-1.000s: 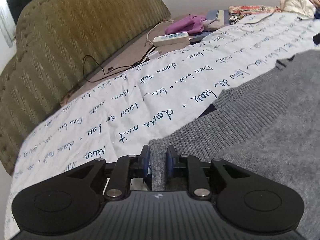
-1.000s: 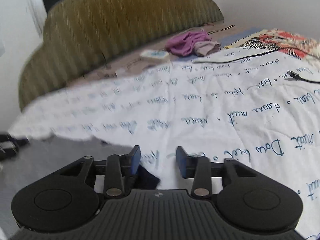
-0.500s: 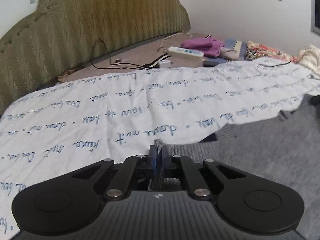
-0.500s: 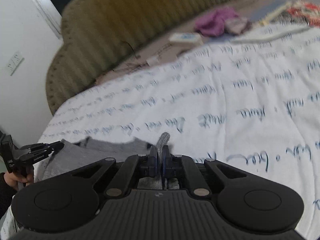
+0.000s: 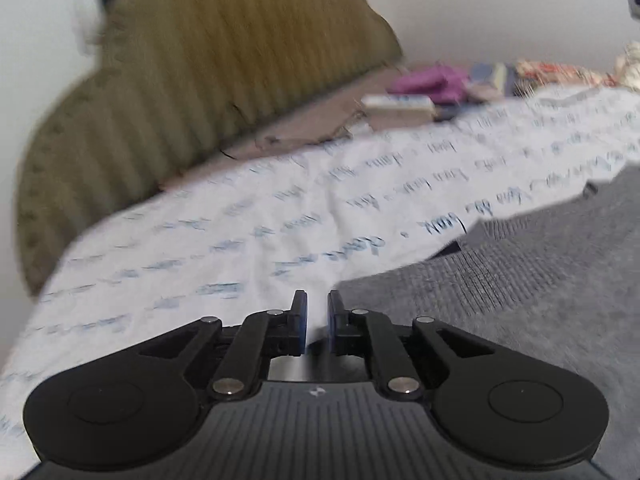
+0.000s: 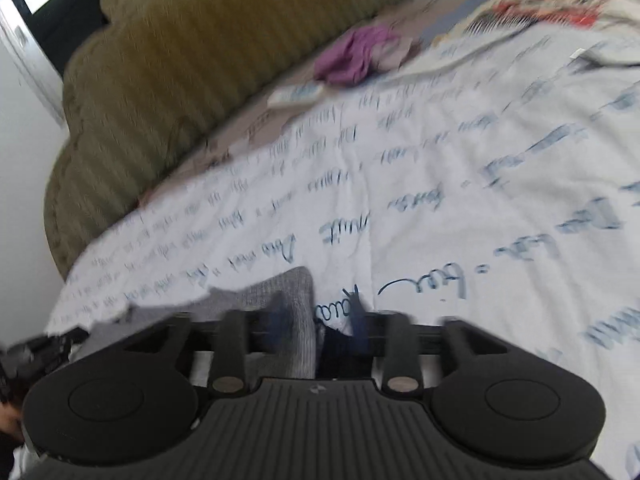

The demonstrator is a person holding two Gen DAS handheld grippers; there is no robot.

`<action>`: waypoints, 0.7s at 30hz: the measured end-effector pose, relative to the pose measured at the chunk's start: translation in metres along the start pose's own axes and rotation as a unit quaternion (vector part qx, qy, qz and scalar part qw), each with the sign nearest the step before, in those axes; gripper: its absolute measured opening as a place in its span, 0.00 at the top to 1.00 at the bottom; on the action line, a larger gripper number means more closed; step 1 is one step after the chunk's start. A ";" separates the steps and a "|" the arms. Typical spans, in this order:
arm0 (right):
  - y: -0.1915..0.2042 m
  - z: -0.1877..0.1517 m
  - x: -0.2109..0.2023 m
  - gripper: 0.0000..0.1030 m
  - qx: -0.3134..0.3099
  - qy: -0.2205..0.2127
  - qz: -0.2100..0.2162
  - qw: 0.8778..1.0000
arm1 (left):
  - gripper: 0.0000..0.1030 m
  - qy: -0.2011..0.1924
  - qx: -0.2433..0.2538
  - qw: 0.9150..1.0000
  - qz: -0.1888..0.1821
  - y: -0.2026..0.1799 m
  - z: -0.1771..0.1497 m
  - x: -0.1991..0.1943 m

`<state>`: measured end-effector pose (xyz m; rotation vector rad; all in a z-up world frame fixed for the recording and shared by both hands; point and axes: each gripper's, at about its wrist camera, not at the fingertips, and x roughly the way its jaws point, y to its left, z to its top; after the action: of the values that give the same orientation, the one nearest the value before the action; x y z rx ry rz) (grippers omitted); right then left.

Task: Fold small clothes

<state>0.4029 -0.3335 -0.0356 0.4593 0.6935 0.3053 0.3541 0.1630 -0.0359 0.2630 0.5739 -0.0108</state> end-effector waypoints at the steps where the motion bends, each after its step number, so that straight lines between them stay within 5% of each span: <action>1: 0.005 -0.007 -0.017 0.49 -0.014 -0.009 0.012 1.000 | 0.79 -0.004 -0.032 0.999 0.003 0.009 -0.006 -0.015; 3: 0.018 -0.028 -0.044 0.44 -0.050 -0.012 0.007 0.999 | 0.33 -0.003 -0.114 0.993 0.001 0.028 -0.027 -0.044; 4: 0.022 -0.040 -0.052 0.42 -0.065 -0.007 -0.005 0.998 | 0.26 -0.001 -0.153 0.988 0.003 0.034 -0.041 -0.058; 8: 0.006 -0.077 -0.051 0.35 -0.031 0.046 -0.018 0.998 | 0.24 0.043 -0.275 0.959 -0.059 0.046 -0.087 -0.086; 10: -0.001 -0.084 -0.043 0.33 -0.008 0.045 -0.026 0.999 | 0.24 0.066 -0.296 0.950 -0.077 0.041 -0.098 -0.084; 12: 0.000 -0.085 -0.037 0.43 0.007 0.025 0.001 1.000 | 0.21 0.063 -0.293 0.951 -0.068 0.033 -0.099 -0.083; 14: 0.004 -0.084 -0.025 0.84 0.016 0.043 0.021 0.999 | 0.21 0.070 -0.289 0.951 -0.080 0.026 -0.095 -0.081; 16: 0.016 -0.087 -0.023 0.85 -0.024 0.043 0.007 0.999 | 0.24 0.073 -0.274 0.955 -0.090 0.018 -0.091 -0.081; 18: 0.012 -0.083 -0.031 0.86 -0.011 0.033 0.010 0.999 | 0.50 0.077 -0.225 0.969 -0.071 0.001 -0.089 -0.080; 21: -0.005 -0.087 -0.033 0.88 0.007 0.033 0.000 0.999 | 0.50 0.053 -0.180 0.981 -0.041 -0.015 -0.097 -0.083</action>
<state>0.3205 -0.3254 -0.0795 0.4639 0.7613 0.3165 0.2311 0.1669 -0.0732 -0.1127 0.6800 0.0282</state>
